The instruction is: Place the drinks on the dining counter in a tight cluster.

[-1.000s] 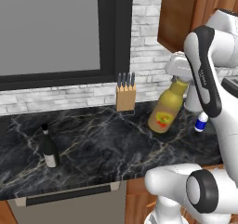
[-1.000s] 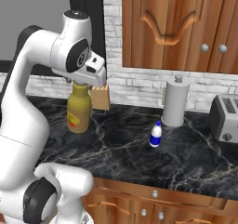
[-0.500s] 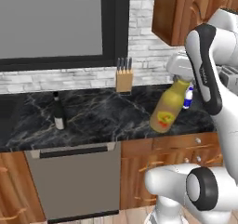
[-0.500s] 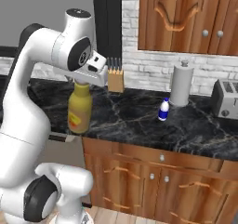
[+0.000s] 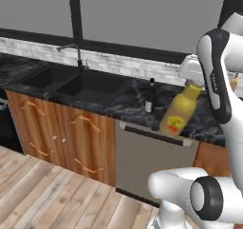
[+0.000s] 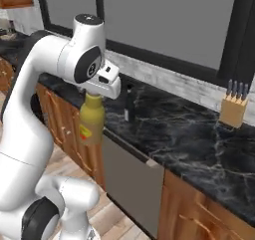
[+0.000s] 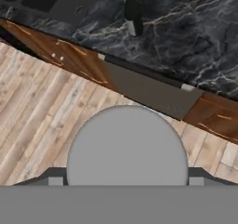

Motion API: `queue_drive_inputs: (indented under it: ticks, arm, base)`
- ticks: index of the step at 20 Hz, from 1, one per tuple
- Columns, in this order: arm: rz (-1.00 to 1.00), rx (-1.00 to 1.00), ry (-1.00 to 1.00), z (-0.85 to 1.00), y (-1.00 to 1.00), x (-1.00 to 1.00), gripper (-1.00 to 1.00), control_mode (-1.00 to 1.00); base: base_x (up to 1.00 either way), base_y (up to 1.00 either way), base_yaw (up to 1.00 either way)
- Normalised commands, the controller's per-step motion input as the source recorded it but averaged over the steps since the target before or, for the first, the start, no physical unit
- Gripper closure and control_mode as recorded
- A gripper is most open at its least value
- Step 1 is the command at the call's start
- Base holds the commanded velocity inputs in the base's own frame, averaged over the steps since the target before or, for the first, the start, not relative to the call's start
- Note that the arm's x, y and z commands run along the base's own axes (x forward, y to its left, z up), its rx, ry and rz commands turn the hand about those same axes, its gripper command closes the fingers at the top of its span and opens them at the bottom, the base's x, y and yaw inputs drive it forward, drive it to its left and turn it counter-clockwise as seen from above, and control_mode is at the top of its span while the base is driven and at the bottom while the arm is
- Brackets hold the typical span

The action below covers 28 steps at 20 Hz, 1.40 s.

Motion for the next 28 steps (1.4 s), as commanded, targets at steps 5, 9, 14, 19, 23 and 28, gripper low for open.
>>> queue_drive_inputs:
  ticks: [5, 9, 14, 19, 23, 28]
  arm:
    - [0.00, 0.00, 0.00, 0.00, 0.00, 0.00, 1.00, 1.00]
    - [0.00, 0.00, 0.00, 0.00, 0.00, 0.00, 1.00, 1.00]
    - [0.00, 0.00, 0.00, 0.00, 0.00, 0.00, 1.00, 1.00]
    - [0.00, 0.00, 0.00, 0.00, 0.00, 0.00, 1.00, 1.00]
    - [0.00, 0.00, 0.00, 0.00, 0.00, 0.00, 1.00, 1.00]
    - [0.00, 0.00, 0.00, 0.00, 0.00, 0.00, 1.00, 1.00]
  base:
    - [0.00, 0.00, 1.00]
    - [0.06, 0.00, 1.00]
    - [0.11, 0.00, 1.00]
    - [0.64, -0.01, 0.91]
    - [1.00, -0.09, 0.28]
    - [1.00, 0.26, 0.00]
